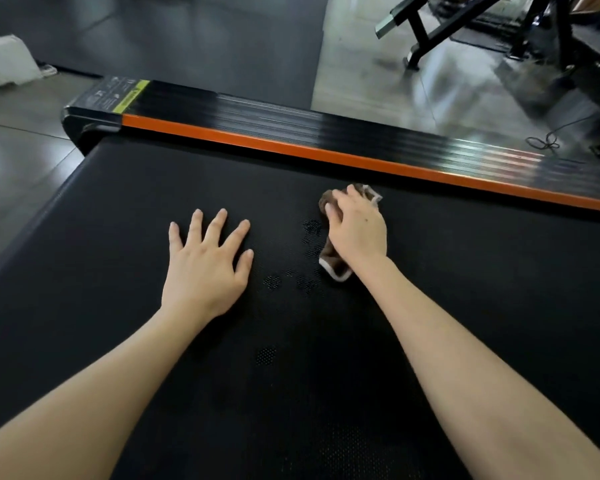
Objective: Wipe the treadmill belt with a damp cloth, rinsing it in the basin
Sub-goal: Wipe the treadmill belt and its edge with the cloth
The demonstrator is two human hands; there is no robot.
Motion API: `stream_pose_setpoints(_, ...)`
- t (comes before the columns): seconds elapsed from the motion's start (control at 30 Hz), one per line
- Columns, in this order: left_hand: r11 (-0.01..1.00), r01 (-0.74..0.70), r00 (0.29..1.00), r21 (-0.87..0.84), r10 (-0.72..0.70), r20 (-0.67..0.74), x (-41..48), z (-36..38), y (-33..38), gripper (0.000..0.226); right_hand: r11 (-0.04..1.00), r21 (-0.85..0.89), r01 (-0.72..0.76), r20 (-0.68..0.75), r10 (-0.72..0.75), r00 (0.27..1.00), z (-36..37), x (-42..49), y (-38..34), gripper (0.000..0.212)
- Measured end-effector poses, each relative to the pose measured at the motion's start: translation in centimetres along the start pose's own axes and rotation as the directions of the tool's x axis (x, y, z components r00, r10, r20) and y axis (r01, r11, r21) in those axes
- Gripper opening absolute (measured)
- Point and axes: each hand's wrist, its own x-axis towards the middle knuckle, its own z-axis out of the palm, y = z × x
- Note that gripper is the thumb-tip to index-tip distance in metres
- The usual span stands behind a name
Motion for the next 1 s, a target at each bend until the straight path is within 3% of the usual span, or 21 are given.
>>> stream_pose_setpoints(0.13, 1.0, 0.0, 1.0, 0.0, 0.0, -0.007, 0.1, 0.0, 0.0, 0.072, 0.911, 0.152, 0.383, 0.072, -0.397, 0.915, -1.5, -9.9, -1.4, 0.04)
stream_pose_setpoints(0.23, 1.0, 0.001, 1.0, -0.008, -0.002, -0.012, -0.1, 0.0, 0.1, 0.072, 0.832, 0.233, 0.503, 0.077, -0.532, 0.843, -2.2, -11.1, -0.8, 0.039)
stream_pose_setpoints(0.3, 1.0, -0.001, 1.0, -0.016, 0.001, -0.016, 0.0, 0.0, 0.1, 0.072, 0.868, 0.201, 0.453, 0.061, -0.473, 0.879, -1.5, -7.8, -0.8, 0.036)
stream_pose_setpoints(0.37, 1.0, 0.005, 1.0, -0.017, -0.006, -0.016, 0.0, 0.1, 0.0, 0.072, 0.945, 0.167, 0.283, 0.052, -0.295, 0.954, -0.2, -3.4, -1.7, 0.033)
stream_pose_setpoints(0.43, 1.0, 0.005, 1.0, -0.021, -0.006, -0.022, 0.0, 0.2, 0.0, 0.072, 0.975, 0.126, 0.181, 0.044, -0.188, 0.981, 1.3, 0.7, -2.9, 0.033)
stream_pose_setpoints(0.6, 0.999, 0.002, 1.0, -0.037, -0.003, -0.02, -0.1, 0.2, -0.2, 0.072, 0.947, 0.098, 0.307, 0.102, -0.316, 0.943, 2.6, 5.3, -4.1, 0.034)
stream_pose_setpoints(0.7, 0.998, 0.01, 1.0, -0.055, -0.012, -0.026, -0.2, 0.1, -0.3, 0.072, 0.952, 0.07, 0.297, 0.085, -0.303, 0.949, 1.3, 4.9, -1.9, 0.034)
stream_pose_setpoints(0.87, 0.999, 0.008, 1.0, -0.038, -0.009, -0.026, 0.0, 0.1, -0.2, 0.067, 0.997, -0.074, 0.037, 0.02, -0.036, 0.999, -2.6, 3.7, 7.0, 0.035)
stream_pose_setpoints(1.0, 1.0, 0.018, 1.0, -0.013, -0.018, -0.024, 0.1, 0.4, -0.2, 0.064, 0.967, -0.137, -0.214, -0.053, 0.209, 0.976, -3.9, 3.3, 10.9, 0.038)
